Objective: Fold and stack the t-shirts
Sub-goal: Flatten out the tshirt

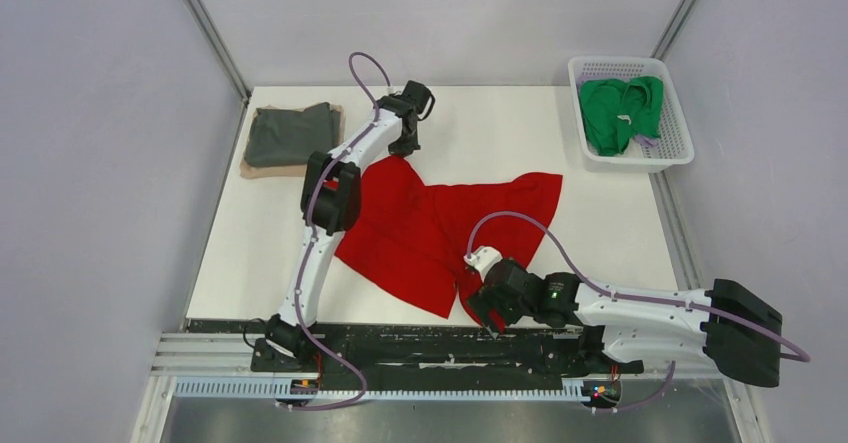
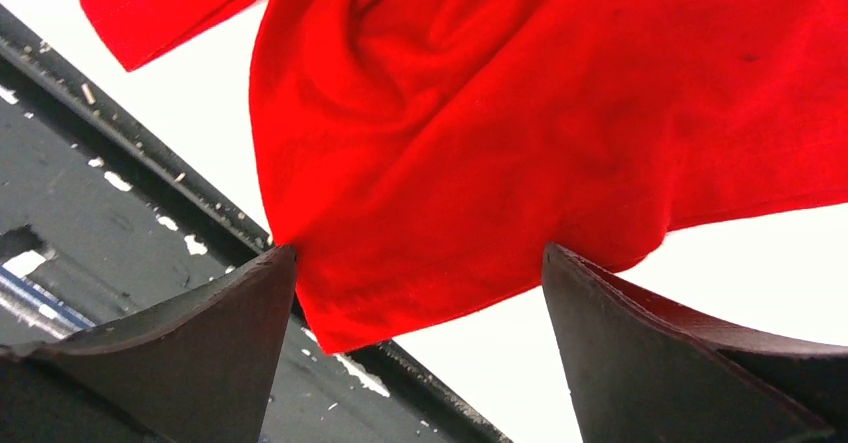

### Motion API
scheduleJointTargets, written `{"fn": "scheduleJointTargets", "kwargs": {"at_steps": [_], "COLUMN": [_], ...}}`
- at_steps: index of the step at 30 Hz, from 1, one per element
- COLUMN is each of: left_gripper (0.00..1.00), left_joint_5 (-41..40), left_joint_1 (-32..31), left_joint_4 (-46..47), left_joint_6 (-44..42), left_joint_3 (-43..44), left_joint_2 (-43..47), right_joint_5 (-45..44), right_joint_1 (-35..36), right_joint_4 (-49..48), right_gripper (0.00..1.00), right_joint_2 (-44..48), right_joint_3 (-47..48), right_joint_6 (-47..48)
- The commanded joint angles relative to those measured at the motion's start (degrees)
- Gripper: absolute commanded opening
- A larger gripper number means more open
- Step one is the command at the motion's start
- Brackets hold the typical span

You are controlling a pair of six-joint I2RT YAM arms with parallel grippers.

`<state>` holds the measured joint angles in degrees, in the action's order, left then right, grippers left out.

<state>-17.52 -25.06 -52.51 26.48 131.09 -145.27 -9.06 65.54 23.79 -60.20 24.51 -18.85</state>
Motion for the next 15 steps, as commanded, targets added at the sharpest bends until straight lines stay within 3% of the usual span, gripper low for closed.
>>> {"fn": "scheduleJointTargets", "kwargs": {"at_steps": [1, 6, 15], "left_gripper": [0.02, 0.02, 0.02], "left_joint_5": [-7.2, -10.8, -12.0], "left_joint_1": [0.4, 0.5, 0.6], "left_joint_4": [-2.7, 1.5, 14.6], "left_joint_6": [1.6, 2.6, 6.6], "left_joint_3": [-6.9, -18.2, -41.4], "left_joint_2": [2.2, 12.1, 33.5], "right_joint_5": [-5.2, -12.0, -20.0], "right_joint_1": [0.3, 0.3, 0.1], "right_joint_4": [1.2, 4.9, 11.8], "right_gripper": [0.93, 0.85, 0.83], "right_joint_2": [-2.8, -4.7, -2.7], "right_joint_3": [-0.5, 0.5, 0.7], "right_joint_6": [-1.8, -4.9, -11.6]}}
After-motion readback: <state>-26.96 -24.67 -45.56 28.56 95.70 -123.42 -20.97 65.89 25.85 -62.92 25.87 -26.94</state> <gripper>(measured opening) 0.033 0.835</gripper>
